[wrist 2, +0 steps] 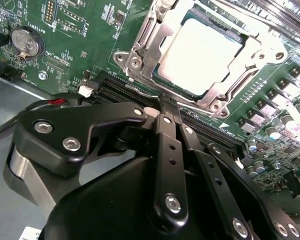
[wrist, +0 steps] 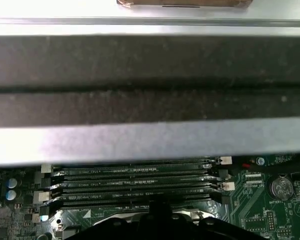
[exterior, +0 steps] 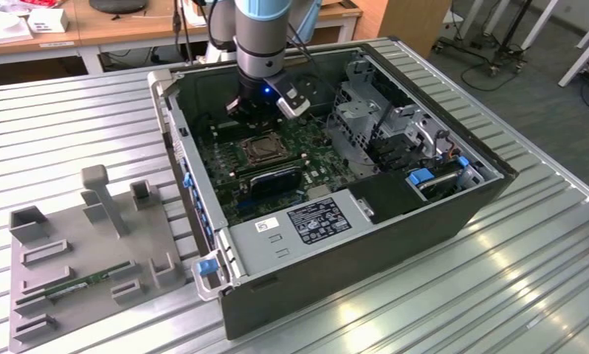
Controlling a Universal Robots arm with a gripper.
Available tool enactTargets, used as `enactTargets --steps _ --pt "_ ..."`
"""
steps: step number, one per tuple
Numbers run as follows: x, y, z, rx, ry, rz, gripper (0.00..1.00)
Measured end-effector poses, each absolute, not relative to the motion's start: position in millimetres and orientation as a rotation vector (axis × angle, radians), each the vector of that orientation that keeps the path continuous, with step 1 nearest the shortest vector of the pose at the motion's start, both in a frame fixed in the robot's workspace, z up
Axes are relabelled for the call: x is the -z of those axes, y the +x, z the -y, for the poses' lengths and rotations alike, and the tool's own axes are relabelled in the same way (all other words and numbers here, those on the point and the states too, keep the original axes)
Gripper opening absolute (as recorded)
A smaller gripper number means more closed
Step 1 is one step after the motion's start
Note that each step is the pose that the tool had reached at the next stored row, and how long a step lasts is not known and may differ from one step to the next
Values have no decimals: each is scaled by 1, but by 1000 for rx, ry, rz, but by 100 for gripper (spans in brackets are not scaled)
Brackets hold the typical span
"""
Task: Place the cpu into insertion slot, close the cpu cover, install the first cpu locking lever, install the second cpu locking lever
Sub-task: 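Install the second cpu locking lever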
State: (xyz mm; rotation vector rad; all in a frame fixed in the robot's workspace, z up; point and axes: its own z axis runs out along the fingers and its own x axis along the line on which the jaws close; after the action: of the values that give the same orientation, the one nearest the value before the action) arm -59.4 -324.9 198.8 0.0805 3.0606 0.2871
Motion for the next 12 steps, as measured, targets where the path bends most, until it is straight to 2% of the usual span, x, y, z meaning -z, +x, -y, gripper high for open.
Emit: enactTargets --steps 12 --pt "-199 -59 328 -287 80 -3061 11"
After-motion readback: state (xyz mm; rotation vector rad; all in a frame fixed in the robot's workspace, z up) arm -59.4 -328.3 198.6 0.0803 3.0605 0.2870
